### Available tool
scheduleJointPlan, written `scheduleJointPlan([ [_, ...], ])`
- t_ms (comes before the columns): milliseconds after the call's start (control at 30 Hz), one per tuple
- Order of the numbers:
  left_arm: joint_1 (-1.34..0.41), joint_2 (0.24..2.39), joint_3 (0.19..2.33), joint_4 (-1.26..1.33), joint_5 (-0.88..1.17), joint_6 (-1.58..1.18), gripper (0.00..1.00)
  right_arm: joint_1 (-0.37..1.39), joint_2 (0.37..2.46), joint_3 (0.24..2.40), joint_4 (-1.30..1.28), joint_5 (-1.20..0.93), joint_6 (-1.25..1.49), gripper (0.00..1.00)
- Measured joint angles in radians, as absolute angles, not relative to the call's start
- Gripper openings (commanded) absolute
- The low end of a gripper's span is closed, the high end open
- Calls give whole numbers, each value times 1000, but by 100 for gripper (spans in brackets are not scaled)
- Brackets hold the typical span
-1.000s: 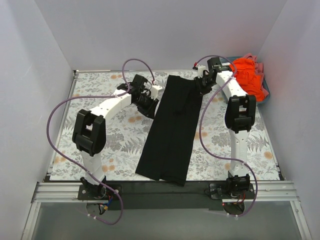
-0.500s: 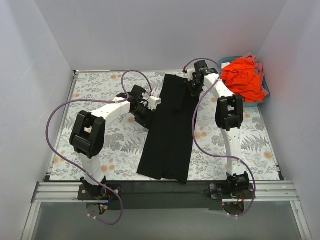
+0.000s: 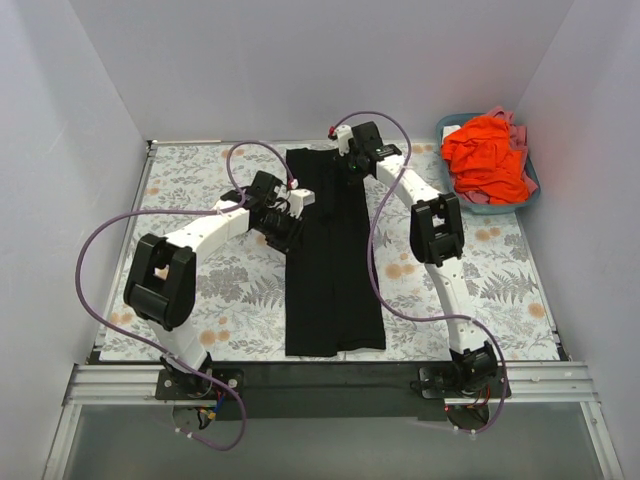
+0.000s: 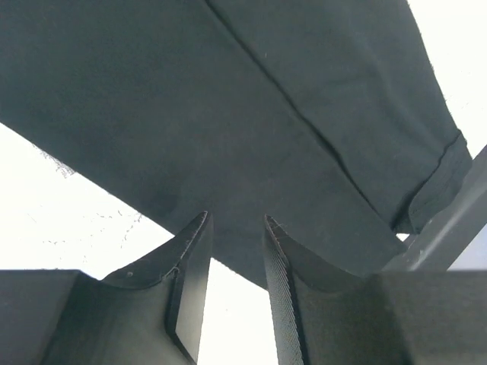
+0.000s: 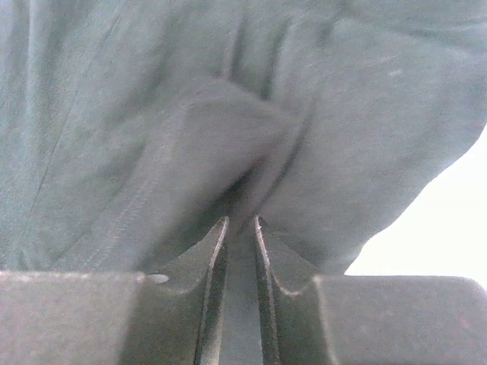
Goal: Fold and stack the t-shirts
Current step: Fold the tshirt
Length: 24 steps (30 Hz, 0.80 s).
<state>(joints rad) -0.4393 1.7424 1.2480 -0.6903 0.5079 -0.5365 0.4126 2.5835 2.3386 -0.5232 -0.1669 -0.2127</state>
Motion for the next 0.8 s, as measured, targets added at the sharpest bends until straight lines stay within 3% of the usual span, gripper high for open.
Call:
scheduleJointPlan([
  [167,-432,1756,1288,-672,518,-559,32,358,2461,2220,-483,-183,-224,36],
  [333,-425,1886,1500,-641,491,-624,27,299,2237,2071,-456,-233,-234,44],
  [433,-413,2015,1641,-591,466,-695,24,298,2148,2028,-448,-276,-225,35],
  [467,-408,2051,1674,-590,456,-719,21,302,2141,2029,-449,-289,-221,25],
  [567,-391,2145,1744,-582,429,-780,18,318,2155,2041,-511,-347,-222,13],
  [800,-363,2253,1785,-606,382,-858,15,358,2239,1958,-700,-396,-258,9],
])
